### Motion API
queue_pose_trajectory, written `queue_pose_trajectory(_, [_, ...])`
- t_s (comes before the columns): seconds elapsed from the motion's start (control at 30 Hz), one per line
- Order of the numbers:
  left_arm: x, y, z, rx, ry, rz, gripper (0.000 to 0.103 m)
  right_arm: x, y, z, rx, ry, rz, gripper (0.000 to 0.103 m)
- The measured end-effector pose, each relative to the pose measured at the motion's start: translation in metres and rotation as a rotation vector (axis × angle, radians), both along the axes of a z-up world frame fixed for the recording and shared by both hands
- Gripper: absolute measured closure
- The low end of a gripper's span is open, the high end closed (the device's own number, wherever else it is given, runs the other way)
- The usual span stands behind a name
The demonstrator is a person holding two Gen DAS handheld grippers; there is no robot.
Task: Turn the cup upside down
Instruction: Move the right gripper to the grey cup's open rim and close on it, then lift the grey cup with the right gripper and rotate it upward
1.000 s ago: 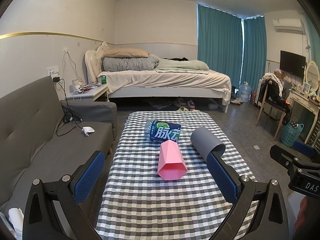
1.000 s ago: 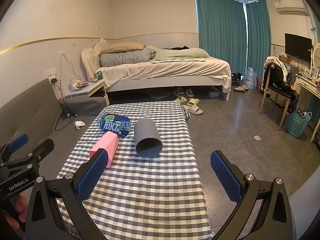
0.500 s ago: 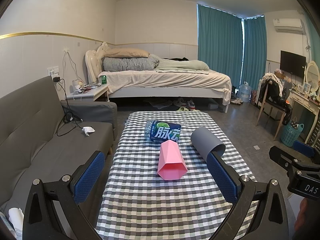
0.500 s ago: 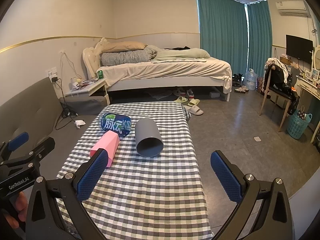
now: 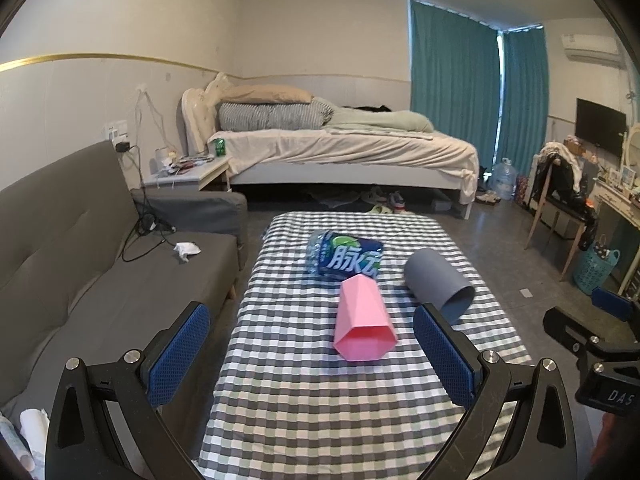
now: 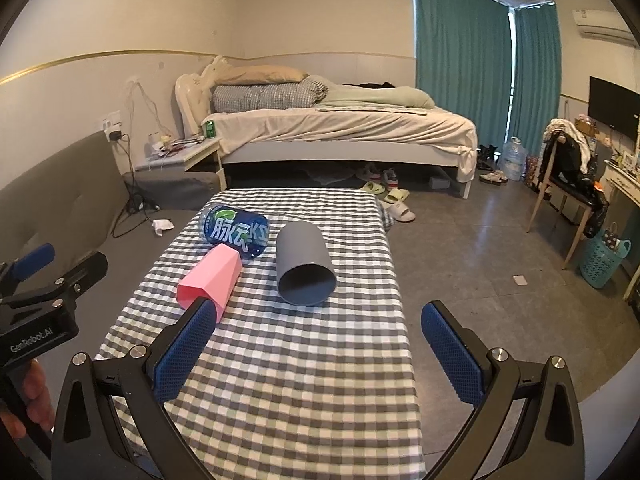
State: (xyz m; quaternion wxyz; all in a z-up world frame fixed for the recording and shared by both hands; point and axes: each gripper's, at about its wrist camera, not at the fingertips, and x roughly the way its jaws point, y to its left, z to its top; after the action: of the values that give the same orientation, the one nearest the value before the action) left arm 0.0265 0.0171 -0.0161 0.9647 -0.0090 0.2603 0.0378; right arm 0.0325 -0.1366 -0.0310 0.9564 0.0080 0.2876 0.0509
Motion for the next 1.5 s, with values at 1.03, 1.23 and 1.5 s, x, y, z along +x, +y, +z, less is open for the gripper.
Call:
queue_pose_trajectory(1.03, [0.061, 0.0, -0.071, 0.033, 0.178, 0.018, 0.0, 0.139, 0.027, -0.09, -0.028, 0.259, 0.046, 0.03])
queue_pose_trajectory(1.23, [0.037, -0.005, -0.062, -0.019, 0.162, 0.037, 0.0, 0.084, 0.02, -0.088, 0.018, 0.321, 0.036, 0.03])
queue_pose_trajectory(1.5, [-0.005, -0.013, -0.041, 0.006, 0.119, 0.0, 0.0, 0.026, 0.028, -0.085, 0.06, 0.371, 0.025, 0.03])
